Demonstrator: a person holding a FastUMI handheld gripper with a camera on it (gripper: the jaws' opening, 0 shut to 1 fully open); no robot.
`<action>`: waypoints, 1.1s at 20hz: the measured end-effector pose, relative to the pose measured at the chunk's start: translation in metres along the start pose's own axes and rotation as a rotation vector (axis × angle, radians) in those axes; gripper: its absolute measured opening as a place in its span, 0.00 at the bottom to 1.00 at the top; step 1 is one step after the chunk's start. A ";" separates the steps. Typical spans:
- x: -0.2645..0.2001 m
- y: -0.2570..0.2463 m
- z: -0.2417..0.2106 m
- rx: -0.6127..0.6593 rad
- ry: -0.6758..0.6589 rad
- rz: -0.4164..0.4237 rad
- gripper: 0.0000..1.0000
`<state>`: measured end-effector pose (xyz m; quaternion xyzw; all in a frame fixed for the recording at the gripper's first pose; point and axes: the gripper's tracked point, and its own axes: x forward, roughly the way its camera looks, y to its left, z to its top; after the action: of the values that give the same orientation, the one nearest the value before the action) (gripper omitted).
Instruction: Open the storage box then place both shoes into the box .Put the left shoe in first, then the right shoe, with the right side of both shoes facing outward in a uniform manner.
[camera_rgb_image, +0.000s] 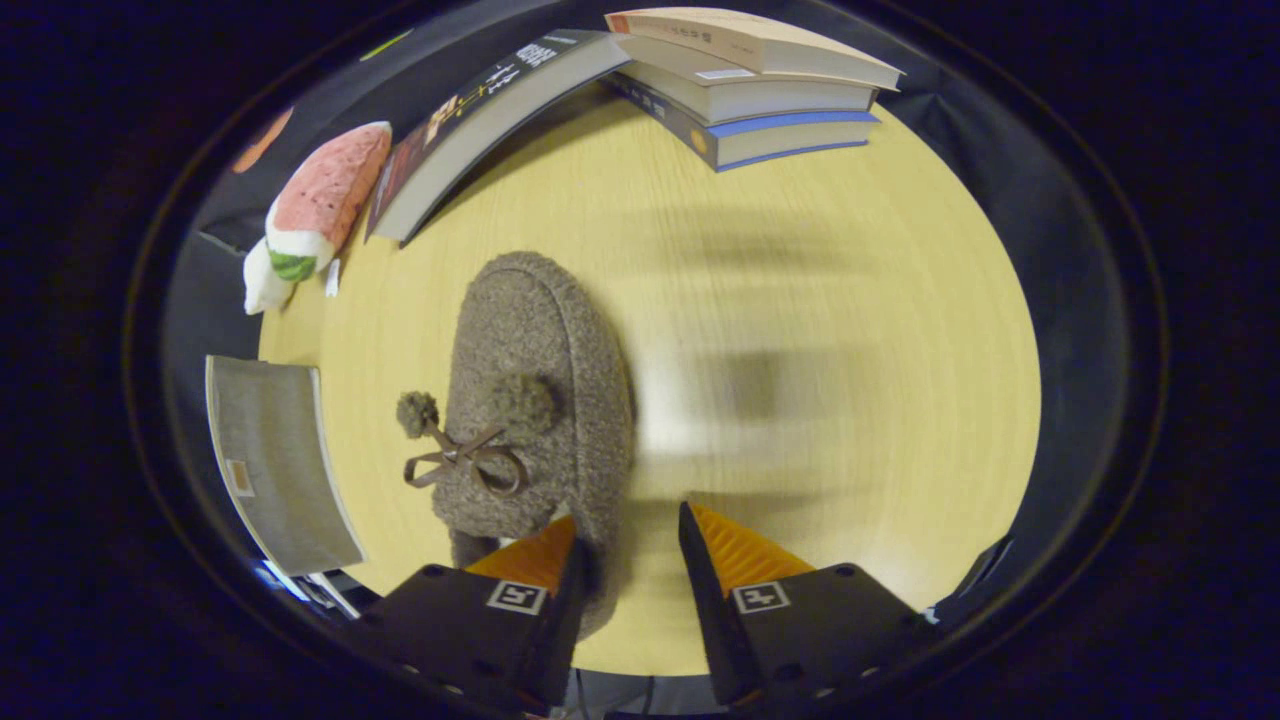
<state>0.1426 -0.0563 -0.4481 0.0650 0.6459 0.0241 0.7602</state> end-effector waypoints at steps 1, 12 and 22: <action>0.000 0.005 0.000 -0.010 -0.007 0.002 0.27; -0.060 0.024 -0.014 0.070 0.006 -0.008 0.00; -0.188 0.120 -0.017 -0.054 -0.158 0.001 0.00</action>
<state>0.1005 0.0409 -0.2514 0.0466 0.5831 0.0365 0.8102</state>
